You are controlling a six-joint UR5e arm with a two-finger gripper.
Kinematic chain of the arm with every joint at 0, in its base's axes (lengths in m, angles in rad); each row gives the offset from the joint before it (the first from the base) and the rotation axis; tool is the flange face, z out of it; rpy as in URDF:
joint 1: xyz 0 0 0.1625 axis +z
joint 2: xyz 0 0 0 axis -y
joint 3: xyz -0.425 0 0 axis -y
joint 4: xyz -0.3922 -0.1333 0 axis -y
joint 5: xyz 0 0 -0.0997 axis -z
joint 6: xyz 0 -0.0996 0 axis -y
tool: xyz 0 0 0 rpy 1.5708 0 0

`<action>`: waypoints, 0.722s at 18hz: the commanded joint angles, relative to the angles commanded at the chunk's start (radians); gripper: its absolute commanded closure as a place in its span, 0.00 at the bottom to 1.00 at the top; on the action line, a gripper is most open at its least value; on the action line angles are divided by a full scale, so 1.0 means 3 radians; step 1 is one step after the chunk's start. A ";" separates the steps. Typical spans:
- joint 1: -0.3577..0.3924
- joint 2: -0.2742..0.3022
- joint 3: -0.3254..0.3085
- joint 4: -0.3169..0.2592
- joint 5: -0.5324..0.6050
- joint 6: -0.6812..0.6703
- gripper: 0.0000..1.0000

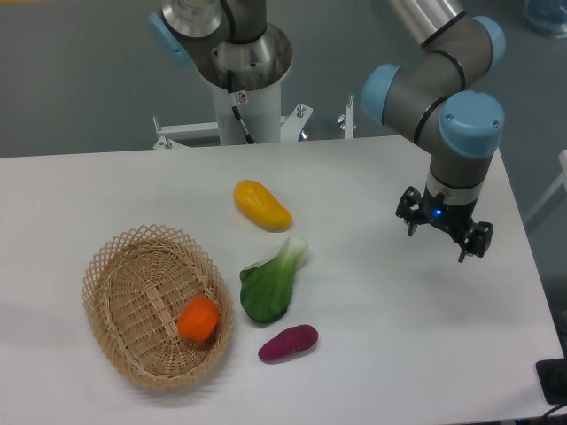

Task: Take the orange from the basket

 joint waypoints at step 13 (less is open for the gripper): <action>-0.0051 0.0061 -0.0128 -0.0010 0.0005 -0.0061 0.00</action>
